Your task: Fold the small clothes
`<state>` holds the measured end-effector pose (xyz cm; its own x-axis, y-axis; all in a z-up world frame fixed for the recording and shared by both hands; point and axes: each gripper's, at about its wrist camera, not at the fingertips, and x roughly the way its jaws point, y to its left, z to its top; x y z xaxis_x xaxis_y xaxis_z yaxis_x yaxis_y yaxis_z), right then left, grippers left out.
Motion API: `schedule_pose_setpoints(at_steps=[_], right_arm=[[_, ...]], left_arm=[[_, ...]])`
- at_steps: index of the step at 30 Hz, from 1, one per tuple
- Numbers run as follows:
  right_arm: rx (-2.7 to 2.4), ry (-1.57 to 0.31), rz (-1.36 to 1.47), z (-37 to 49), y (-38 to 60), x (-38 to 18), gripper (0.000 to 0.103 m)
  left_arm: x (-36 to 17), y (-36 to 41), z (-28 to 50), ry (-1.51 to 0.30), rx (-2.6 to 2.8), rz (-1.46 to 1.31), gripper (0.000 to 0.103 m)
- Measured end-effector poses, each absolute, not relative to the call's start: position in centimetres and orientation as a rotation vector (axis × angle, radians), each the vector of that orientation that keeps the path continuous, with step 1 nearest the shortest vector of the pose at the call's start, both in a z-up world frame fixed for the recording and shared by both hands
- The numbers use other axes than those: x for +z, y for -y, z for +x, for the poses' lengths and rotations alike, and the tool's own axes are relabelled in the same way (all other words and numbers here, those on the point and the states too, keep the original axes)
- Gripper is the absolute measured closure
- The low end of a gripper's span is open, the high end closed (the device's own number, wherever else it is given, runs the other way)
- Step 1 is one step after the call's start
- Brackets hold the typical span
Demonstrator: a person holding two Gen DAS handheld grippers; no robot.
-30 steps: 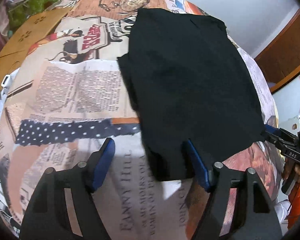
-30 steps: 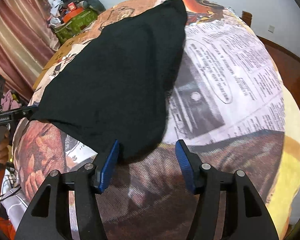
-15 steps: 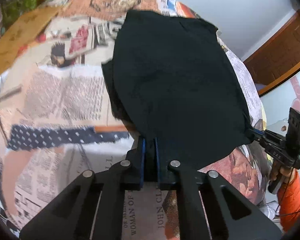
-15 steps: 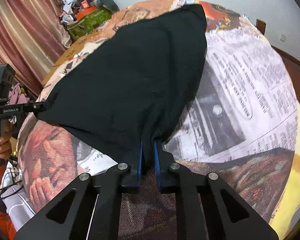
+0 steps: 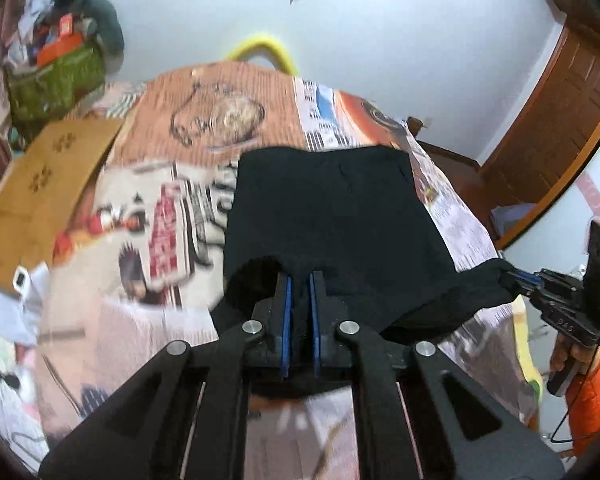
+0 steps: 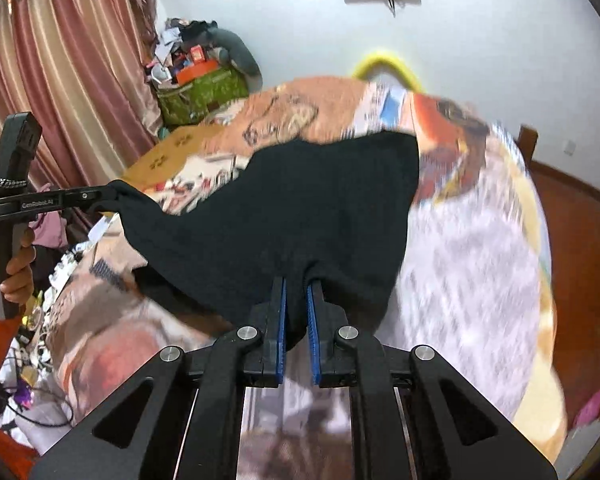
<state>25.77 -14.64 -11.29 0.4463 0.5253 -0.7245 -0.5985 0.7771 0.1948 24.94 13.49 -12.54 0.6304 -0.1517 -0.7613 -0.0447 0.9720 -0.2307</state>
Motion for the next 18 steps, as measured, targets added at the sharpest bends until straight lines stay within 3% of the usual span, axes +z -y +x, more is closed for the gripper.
schedule_pose_setpoints(at_steps=[6, 13, 18], right_arm=[[0.721, -0.855, -0.085, 27.4, 13.8, -11.4, 0.095], [0.746, -0.935, -0.054, 24.8, 15.5, -13.9, 0.095], [0.742, -0.979, -0.087, 22.3, 15.4, -15.3, 0.095]], left_arm=[[-14.3, -15.1, 26.1, -0.932, -0.082, -0.298, 0.095], [-19.0, -16.3, 22.1, -1.067, -0.141, -0.422, 0.095], [-20.8, -14.6, 19.2, -1.127, -0.104, -0.327, 0.092]])
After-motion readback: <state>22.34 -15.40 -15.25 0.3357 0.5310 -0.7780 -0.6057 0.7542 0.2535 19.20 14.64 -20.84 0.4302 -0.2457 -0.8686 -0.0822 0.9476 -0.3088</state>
